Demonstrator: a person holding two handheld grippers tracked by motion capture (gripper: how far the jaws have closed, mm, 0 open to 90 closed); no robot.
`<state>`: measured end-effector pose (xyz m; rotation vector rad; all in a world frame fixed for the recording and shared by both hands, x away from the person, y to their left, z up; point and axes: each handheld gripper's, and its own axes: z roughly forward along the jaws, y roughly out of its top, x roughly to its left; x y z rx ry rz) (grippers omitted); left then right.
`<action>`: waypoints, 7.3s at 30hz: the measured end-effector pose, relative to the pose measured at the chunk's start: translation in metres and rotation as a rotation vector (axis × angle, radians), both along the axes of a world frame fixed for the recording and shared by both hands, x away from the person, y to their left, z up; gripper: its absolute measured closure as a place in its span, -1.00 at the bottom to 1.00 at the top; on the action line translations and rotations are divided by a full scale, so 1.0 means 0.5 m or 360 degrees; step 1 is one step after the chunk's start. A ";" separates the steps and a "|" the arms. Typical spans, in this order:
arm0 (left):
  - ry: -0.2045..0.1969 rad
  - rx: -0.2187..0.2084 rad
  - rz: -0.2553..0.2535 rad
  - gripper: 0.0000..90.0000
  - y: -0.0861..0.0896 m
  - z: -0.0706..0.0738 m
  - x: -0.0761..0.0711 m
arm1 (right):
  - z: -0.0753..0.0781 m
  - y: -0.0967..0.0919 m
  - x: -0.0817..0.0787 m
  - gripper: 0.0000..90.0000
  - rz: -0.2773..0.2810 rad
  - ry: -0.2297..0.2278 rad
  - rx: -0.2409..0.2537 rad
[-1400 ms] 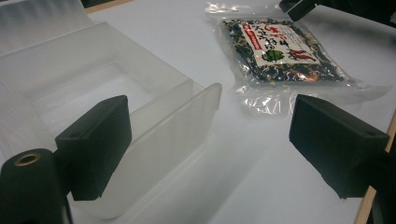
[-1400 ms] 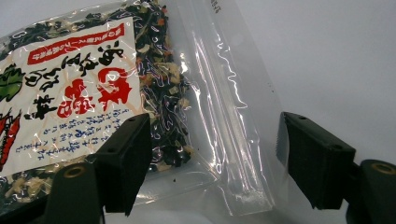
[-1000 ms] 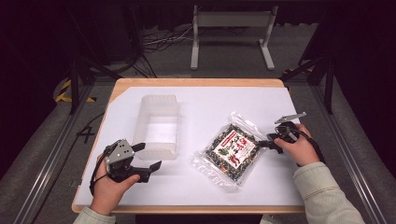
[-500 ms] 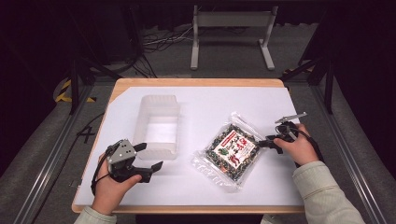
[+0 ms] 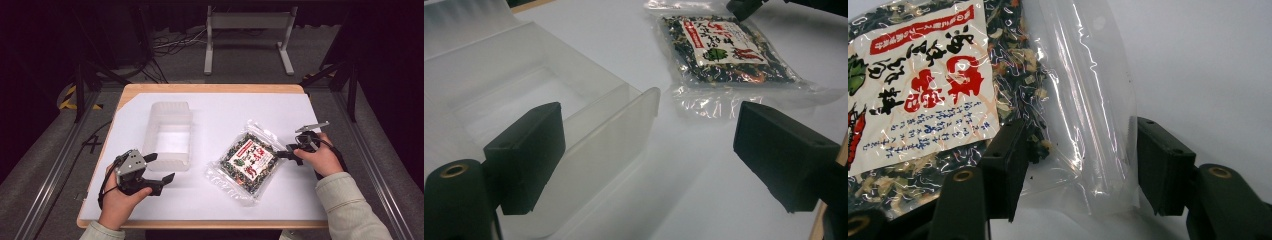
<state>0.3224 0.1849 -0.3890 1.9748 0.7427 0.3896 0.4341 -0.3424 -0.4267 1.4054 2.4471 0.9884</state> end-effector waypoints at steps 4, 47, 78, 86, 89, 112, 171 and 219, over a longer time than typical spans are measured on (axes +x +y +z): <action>-0.0004 0.0001 -0.0005 -0.69 0.001 0.000 0.001 | 0.001 -0.001 -0.003 0.14 0.0006 0.0016 0.0024; -0.0058 -0.0042 -0.0070 -0.69 -0.026 0.032 0.020 | 0.157 0.045 -0.056 0.98 0.0000 -0.0301 -0.0080; -0.0083 -0.0059 -0.0086 -0.71 -0.050 0.050 0.037 | 0.346 0.086 -0.147 0.99 0.0277 -0.0669 0.0101; -0.0096 -0.0073 -0.0076 -0.72 -0.050 0.058 0.042 | 0.382 0.083 -0.154 0.99 0.0387 -0.0746 0.0097; -0.0120 -0.0112 -0.0114 -0.77 -0.054 0.067 0.052 | 0.396 0.081 -0.155 0.99 0.0423 -0.0775 0.0099; -0.0176 -0.0292 -0.0405 -0.74 -0.132 0.104 0.105 | 0.435 0.149 -0.175 0.99 0.0657 -0.0903 0.0150; -0.0259 -0.0158 -0.0775 0.62 -0.196 0.209 0.124 | 0.414 0.184 -0.167 0.69 0.0672 -0.1099 0.0328; -0.0227 -0.0215 -0.0172 0.62 0.058 0.287 0.245 | 0.334 0.135 -0.174 0.62 0.0541 -0.0946 0.0309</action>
